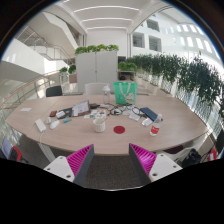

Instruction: Pour water

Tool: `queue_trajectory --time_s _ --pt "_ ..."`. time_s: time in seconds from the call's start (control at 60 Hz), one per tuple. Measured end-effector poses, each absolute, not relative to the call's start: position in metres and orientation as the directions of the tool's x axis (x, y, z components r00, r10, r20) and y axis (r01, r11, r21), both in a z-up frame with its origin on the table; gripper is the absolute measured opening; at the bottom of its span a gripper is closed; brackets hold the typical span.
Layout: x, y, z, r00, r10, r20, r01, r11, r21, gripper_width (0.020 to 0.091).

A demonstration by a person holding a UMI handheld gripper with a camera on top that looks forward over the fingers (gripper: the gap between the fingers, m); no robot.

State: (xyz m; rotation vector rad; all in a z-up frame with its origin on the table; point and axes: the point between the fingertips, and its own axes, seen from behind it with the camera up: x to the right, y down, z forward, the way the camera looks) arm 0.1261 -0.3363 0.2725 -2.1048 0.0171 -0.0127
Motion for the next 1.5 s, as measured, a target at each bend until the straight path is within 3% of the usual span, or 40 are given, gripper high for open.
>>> queue_trajectory --time_s 0.2,0.45,0.817,1.017,1.067,1.117,1.233,1.367,1.45,1.5 --pt "0.157 -0.331 0.270 1.000 -0.022 0.009 -0.002 -0.438 -0.899 0.0801" --pt "0.266 -0.281 0.247 0.992 -0.117 0.050 0.011 -0.314 -0.950 0.0798" --pt "0.436 -0.068 0.138 0.979 -0.204 0.022 -0.029 -0.244 -0.969 0.0794" --pt "0.472 0.010 0.086 0.982 -0.189 0.007 -0.042 -0.252 -0.967 0.0788" --pt "0.470 0.023 0.075 0.986 -0.164 0.012 -0.032 -0.264 -0.964 0.0715" --pt "0.468 0.027 0.064 0.989 -0.147 0.020 -0.024 -0.290 -0.957 0.0521" --pt "0.472 0.034 0.067 0.982 -0.189 0.020 -0.026 -0.241 -0.970 0.0488" --pt "0.475 0.037 0.064 0.969 -0.245 0.011 -0.057 -0.265 -0.963 0.0370" --pt "0.469 0.036 0.064 0.966 -0.257 -0.019 -0.099 -0.301 -0.948 0.0340" --pt "0.458 0.038 0.083 0.970 -0.243 0.000 -0.073 -0.295 -0.953 0.0341"
